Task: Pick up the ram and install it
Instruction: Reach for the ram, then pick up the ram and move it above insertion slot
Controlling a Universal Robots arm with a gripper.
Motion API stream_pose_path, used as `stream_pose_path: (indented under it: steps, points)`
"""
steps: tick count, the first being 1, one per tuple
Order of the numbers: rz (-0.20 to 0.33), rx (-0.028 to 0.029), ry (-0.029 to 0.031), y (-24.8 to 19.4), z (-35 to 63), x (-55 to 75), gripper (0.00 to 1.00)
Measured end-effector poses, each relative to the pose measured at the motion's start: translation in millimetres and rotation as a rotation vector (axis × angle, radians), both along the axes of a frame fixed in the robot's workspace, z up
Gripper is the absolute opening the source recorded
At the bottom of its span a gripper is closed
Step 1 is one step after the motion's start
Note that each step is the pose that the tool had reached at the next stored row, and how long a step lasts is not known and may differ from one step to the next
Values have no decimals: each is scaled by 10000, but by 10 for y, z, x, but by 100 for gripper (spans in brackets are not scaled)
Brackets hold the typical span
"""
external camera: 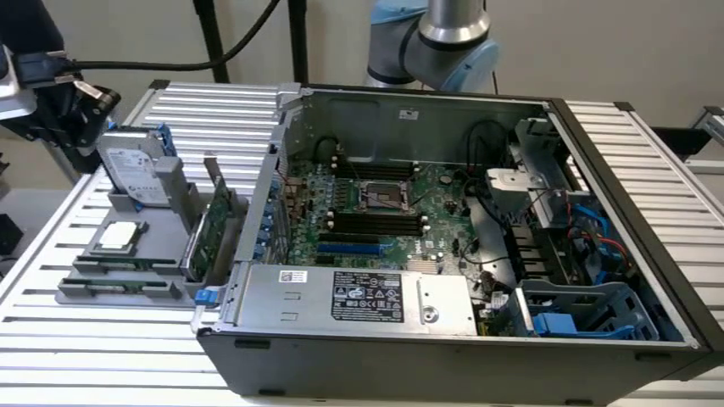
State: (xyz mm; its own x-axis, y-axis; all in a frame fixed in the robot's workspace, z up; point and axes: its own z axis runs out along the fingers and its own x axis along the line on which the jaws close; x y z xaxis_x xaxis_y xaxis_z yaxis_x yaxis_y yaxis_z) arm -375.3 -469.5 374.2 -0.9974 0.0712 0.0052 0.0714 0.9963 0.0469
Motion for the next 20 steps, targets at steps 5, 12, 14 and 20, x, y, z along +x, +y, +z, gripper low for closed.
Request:
stream_pose_path:
  steps: [5, 12, 14, 20]
  points:
    - [1, 0, 60, -4, -68, -223, 0]
    - [0, 2, 62, -5, -81, -249, 0]
    - [0, 2, 61, -6, -82, -249, 0]
    - [0, 2, 62, -5, -81, -249, 0]
